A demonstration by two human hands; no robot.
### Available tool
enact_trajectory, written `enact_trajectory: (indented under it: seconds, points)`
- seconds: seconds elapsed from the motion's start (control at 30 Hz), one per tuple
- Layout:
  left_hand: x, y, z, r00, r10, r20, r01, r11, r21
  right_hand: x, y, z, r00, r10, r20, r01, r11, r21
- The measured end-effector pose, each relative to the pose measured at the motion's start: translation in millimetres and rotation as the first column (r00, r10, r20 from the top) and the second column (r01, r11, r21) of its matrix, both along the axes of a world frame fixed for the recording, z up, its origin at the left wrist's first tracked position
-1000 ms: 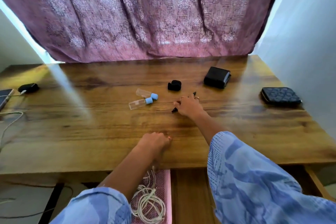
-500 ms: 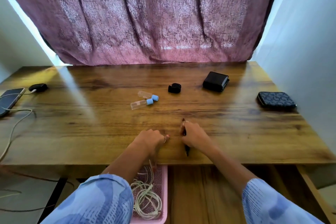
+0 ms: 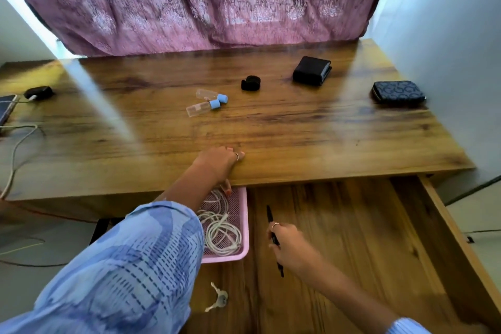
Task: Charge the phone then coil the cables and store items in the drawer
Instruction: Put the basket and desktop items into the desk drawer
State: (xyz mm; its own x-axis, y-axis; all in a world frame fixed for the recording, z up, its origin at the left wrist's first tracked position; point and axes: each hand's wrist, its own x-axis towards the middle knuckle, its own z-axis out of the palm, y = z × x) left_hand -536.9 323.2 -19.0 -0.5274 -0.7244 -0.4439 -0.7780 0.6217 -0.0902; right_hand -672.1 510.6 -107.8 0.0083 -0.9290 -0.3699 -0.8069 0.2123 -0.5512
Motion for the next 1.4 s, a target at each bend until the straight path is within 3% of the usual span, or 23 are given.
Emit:
enact_trajectory:
  seconds: [0.2, 0.37, 0.5, 0.67, 0.9, 1.07, 1.2, 1.4]
  points:
    - [11, 2, -9, 0.999, -0.011, -0.048, 0.01, 1.0, -0.025, 17, -18, -29, 0.996, 0.039, -0.081, -0.03, 0.994, 0.105]
    - [20, -3, -8, 0.996, -0.063, -0.057, 0.062, 0.998, -0.016, 16, -19, -31, 0.996, -0.016, -0.091, 0.024, 0.996, 0.085]
    - [34, -11, -3, 0.993, -0.004, -0.118, 0.01, 0.998, 0.057, 2, -27, 10, 0.968, -0.141, -0.206, 0.122, 0.987, -0.104]
    - [47, -24, -4, 0.97, 0.217, -0.111, -0.201, 0.97, 0.139, -8, -76, 73, 0.941, -0.293, -0.171, 0.198, 0.883, -0.427]
    - [40, -34, -10, 0.977, 0.204, -0.068, -0.192, 0.971, 0.146, 17, -199, 105, 0.99, -0.007, -0.139, -0.043, 0.935, -0.351]
    - [35, -37, -3, 0.981, 0.191, -0.037, -0.181, 0.967, 0.181, 40, -272, 103, 0.938, 0.133, -0.319, -0.263, 0.873, -0.411]
    - [31, -39, 2, 0.988, 0.153, -0.019, -0.147, 0.971, 0.19, 56, -310, 95, 0.908, 0.198, -0.37, -0.357, 0.827, -0.434]
    - [30, -40, 4, 0.993, 0.12, -0.001, -0.117, 0.977, 0.181, 64, -339, 80, 0.827, 0.26, -0.498, -0.469, 0.809, -0.356]
